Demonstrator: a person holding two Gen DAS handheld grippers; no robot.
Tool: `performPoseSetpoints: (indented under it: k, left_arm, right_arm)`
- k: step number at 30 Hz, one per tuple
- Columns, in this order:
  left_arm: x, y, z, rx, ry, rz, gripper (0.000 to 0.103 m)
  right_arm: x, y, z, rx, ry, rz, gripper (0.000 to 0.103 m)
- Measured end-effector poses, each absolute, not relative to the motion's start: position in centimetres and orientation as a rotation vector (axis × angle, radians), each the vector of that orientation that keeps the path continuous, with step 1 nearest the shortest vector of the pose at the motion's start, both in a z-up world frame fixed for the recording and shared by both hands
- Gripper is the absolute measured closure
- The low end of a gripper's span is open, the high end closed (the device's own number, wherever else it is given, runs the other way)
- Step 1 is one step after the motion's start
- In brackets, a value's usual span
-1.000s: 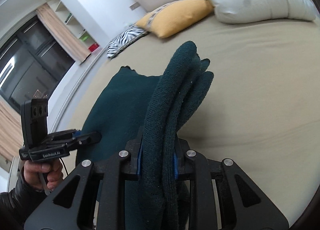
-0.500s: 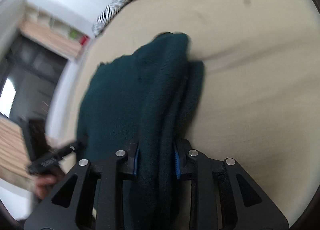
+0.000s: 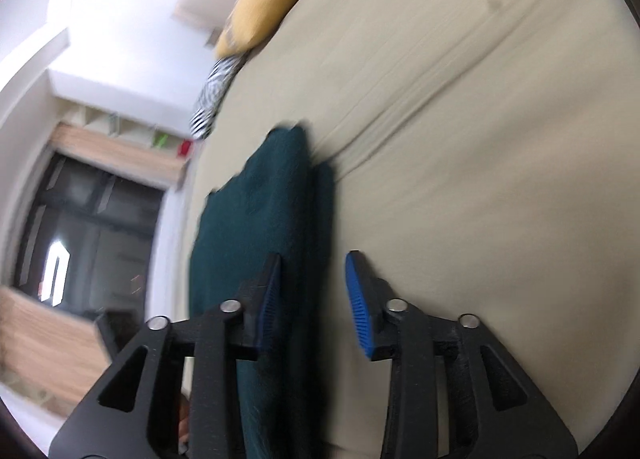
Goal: Fold small clothes
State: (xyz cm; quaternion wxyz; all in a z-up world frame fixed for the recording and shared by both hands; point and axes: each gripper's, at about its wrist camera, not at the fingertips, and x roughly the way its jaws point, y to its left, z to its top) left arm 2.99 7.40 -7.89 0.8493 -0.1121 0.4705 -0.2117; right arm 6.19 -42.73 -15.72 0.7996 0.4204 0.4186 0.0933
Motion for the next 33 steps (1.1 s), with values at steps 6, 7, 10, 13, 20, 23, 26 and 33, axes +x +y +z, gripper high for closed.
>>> performPoseSetpoints:
  k: [6, 7, 10, 13, 20, 23, 26, 33]
  left_arm:
    - [-1.0, 7.9, -2.4, -0.148, 0.754, -0.372, 0.026]
    - [-1.7, 7.8, -1.4, -0.129, 0.709, -0.365, 0.018]
    - [-4.9, 7.1, 2.3, -0.042, 0.528, -0.322, 0.0]
    - [-7.5, 6.2, 5.5, 0.053, 0.374, -0.243, 0.0]
    - [-11.0, 5.9, 11.0, 0.066, 0.27, -0.136, 0.0]
    - [-11.1, 5.9, 12.0, 0.08, 0.307, -0.083, 0.0]
    - [-10.2, 5.8, 11.2, 0.048, 0.375, -0.103, 0.0]
    - [-7.5, 5.0, 4.5, 0.026, 0.672, -0.1, 0.0]
  right_arm:
    - [1.3, -45.5, -10.8, 0.759, 0.812, -0.064, 0.067]
    - [0.5, -45.1, -9.6, 0.727, 0.781, -0.078, 0.067]
    - [-1.5, -42.9, -5.2, 0.565, 0.667, -0.102, 0.065]
    - [-3.2, -39.7, -0.7, 0.404, 0.541, -0.112, 0.042]
    - [-8.4, -34.2, 9.2, 0.171, 0.182, -0.185, 0.0]
    - [-7.9, -32.5, 12.5, 0.12, 0.203, -0.13, 0.0]
    - [-8.4, -30.9, 14.1, 0.112, 0.269, -0.075, 0.0]
    - [-6.4, -29.5, 10.8, 0.161, 0.541, -0.117, 0.0]
